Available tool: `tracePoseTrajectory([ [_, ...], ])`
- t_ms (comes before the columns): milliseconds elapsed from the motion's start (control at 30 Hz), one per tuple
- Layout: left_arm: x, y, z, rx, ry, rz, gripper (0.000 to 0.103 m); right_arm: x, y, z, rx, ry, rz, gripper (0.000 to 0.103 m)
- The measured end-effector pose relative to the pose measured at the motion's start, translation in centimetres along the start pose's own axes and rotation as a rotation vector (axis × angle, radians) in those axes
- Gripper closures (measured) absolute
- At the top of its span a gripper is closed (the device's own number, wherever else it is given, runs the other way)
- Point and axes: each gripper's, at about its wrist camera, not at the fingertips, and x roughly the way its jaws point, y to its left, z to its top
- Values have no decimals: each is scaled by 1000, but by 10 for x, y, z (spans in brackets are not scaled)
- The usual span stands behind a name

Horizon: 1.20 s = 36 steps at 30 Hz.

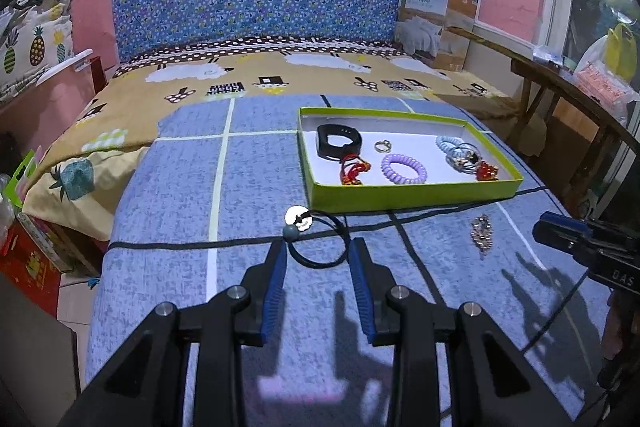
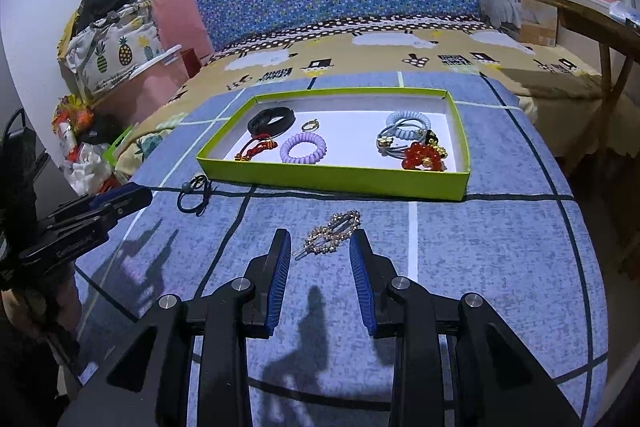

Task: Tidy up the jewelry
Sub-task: 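Grasp the black teal-bead hair tie with the left gripper while the right grasps the gold rhinestone clip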

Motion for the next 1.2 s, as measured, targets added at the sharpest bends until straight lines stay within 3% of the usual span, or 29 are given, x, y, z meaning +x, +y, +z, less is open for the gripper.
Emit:
tracePoseTrajectory([
  [700, 69, 18, 15, -39, 152, -2, 68, 55, -1, 6, 49, 107, -59, 72],
  [967, 78, 0, 18, 41, 173, 74, 68, 64, 1, 7, 15, 132, -118, 72],
  [1133, 76, -6, 17, 61, 171, 73, 84, 63, -2, 7, 30, 133, -120, 72],
  [1200, 75, -10, 16, 72, 170, 81, 85, 64, -2, 8, 26, 136, -121, 72],
])
